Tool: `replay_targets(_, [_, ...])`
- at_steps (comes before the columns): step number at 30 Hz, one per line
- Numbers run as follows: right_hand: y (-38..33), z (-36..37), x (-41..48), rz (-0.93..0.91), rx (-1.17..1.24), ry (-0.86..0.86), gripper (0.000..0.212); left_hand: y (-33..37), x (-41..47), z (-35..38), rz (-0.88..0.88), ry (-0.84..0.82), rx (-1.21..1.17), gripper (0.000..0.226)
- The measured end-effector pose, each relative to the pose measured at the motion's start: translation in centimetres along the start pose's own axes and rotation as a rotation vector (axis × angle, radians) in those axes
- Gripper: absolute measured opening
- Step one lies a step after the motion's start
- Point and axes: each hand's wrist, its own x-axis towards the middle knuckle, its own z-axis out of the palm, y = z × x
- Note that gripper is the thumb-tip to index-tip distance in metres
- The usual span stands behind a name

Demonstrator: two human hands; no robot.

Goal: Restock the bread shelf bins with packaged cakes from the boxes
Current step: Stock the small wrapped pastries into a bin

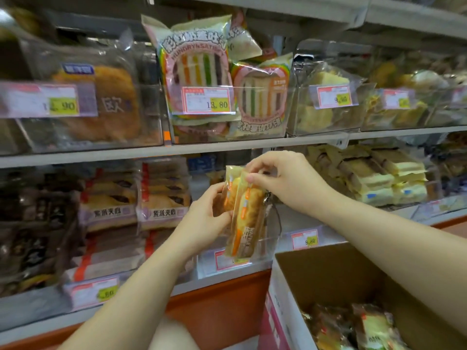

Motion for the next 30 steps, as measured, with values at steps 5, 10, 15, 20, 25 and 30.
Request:
replay_targets(5, [-0.1, 2.0, 1.3, -0.066, -0.009, 0.121, 0.012, -1.1, 1.3, -0.9, -0.083, -0.093, -0.170, 0.054])
replay_targets(10, [0.7, 4.7, 1.8, -0.129, -0.036, 0.122, 0.013, -2.1, 0.3, 0.6, -0.179, -0.156, -0.174, 0.079])
replay_targets(15, [1.2, 5.8, 2.6, -0.154, 0.028, 0.127, 0.012, -3.1, 0.7, 1.8, -0.196, 0.045, -0.230, 0.063])
replay_targets(20, [1.9, 5.7, 3.5, -0.091, 0.203, 0.130, 0.012, -3.5, 1.8, 1.1, -0.155, 0.147, -0.229, 0.075])
replay_targets(25, [3.7, 6.1, 3.2, 0.004, 0.203, -0.165, 0.045, -4.6, 3.2, 1.8, -0.201, 0.172, -0.157, 0.078])
replay_targets(30, [6.4, 6.2, 2.9, 0.064, 0.173, -0.227, 0.067, -5.1, 5.0, 4.0, -0.218, 0.247, -0.080, 0.079])
